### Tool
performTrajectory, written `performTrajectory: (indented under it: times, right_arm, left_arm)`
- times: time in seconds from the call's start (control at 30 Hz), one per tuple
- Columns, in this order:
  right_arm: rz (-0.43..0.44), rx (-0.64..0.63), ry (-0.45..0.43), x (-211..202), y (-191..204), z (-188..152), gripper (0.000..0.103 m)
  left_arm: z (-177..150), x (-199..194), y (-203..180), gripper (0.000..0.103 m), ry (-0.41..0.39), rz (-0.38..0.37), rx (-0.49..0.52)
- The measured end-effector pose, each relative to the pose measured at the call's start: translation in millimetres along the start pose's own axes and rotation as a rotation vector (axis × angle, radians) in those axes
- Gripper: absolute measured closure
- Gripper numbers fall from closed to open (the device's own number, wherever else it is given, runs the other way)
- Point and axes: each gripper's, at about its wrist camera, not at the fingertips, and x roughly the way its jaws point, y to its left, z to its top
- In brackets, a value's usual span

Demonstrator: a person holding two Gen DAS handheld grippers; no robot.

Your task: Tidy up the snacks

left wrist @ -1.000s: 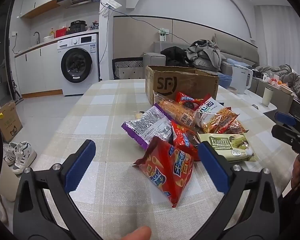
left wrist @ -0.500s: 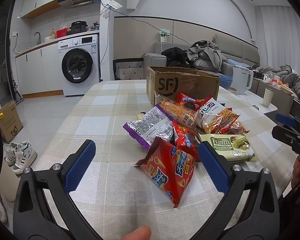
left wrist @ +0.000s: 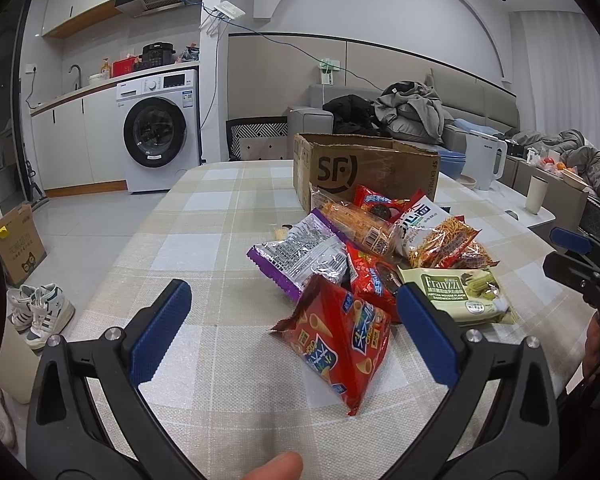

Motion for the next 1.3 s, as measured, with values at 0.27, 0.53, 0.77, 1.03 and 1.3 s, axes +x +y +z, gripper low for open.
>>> performTrajectory:
  times: [0.27,0.53,0.77,1.03,1.3]
  right_arm:
    - [0.001,0.0,0.001,0.3,-0.1,-0.2,0.0]
    - [-0.001,0.001,0.001,0.3,-0.8,-2.8,0.0]
    - [0.0,0.001,0.001,1.0,-0.8,-1.6,0.0]
    - [0.001,0.002,0.001,0.5,-0.6,-1.9,0.0]
    - [0.001,0.001,0.003,-2.8,-0.7,-0.8,0.0]
  left_arm:
    - [-1.7,-4.2,2.6,0.001,-0.003,-0.004,0.0]
    - [-1.5,-4.4,3.0,0.001,-0.002,-0.006,0.001]
    - [-1.2,-4.9,3.5,0.001,-0.003,-0.005,0.001]
    - [-1.2,-4.3,3.1,0.001,-0.004,-0.004,0.001]
    - [-1.0,-4.3,3.7,0.001,-0.003,-0.004,0.002]
